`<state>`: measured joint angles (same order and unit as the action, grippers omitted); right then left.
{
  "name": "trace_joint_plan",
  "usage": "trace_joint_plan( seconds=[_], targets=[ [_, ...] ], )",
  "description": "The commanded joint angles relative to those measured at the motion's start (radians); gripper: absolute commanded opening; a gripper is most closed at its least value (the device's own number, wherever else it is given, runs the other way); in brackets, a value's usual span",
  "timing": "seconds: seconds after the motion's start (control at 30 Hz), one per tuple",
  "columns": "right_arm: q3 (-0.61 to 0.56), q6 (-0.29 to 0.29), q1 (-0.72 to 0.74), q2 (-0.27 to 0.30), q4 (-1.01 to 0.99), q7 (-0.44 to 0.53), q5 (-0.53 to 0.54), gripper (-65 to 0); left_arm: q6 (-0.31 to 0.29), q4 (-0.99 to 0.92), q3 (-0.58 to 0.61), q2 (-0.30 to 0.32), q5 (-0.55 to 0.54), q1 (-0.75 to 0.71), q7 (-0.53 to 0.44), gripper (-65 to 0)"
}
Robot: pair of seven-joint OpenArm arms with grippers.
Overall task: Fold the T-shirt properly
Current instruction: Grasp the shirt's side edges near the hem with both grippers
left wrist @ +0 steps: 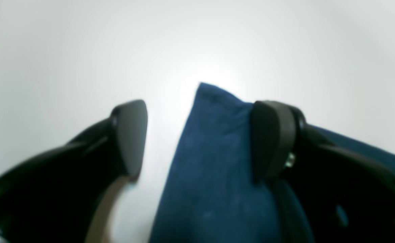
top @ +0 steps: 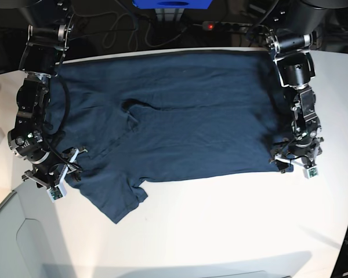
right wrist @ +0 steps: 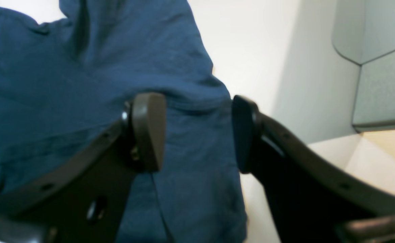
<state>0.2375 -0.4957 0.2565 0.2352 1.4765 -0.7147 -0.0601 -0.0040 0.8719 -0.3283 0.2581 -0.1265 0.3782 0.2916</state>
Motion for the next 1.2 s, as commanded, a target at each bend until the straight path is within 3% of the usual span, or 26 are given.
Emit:
trace_joint_plan(
  seconds=[0.0, 0.27, 0.53, 0.63, 0.8, 0.9, 0.93, 1.17],
  targets=[
    [0.004, -0.005, 0.023, 0.013, 0.016, 0.027, 0.006, -35.2, 0.003, 0.013, 0.002, 0.010, -0.003, 0.025, -0.015, -19.0],
    [0.004, -0.005, 0.034, 0.026, 0.016, 0.028, 0.006, -35.2, 0.003, -0.027, 0.004, 0.010, -0.003, 0.025, -0.015, -20.7],
    [0.004, -0.004, 0.068, 0.026, -0.017, 0.030, 0.006, -35.0, 0.003, -0.046, 0.004, 0.007, -0.006, 0.028, -0.016, -50.9],
    [0.004, -0.004, 0.116, 0.026, -0.083, 0.030, 0.006, -35.0, 0.003, -0.046, 0.004, 0.007, -0.006, 0.029, -0.016, -54.5],
    [0.004, -0.004, 0.208, 0.026, -0.222, 0.031, 0.006, -34.9, 0.003, -0.043, 0.004, 0.008, -0.006, 0.029, -0.016, -54.9],
    [0.001, -0.004, 0.277, 0.020, -0.327, 0.033, 0.006, -34.8, 0.003, -0.038, 0.004, 0.008, -0.002, 0.029, -0.016, -61.8],
    [0.000, -0.004, 0.301, 0.019, -0.368, 0.043, 0.006, -34.8, 0.006, -0.035, 0.004, 0.008, -0.002, 0.029, -0.016, -65.0],
    [-0.003, -0.004, 0.415, 0.002, -0.664, 0.257, 0.007, -34.8, 0.009, -0.009, 0.004, 0.008, -0.002, 0.031, -0.016, -65.0]
  ],
)
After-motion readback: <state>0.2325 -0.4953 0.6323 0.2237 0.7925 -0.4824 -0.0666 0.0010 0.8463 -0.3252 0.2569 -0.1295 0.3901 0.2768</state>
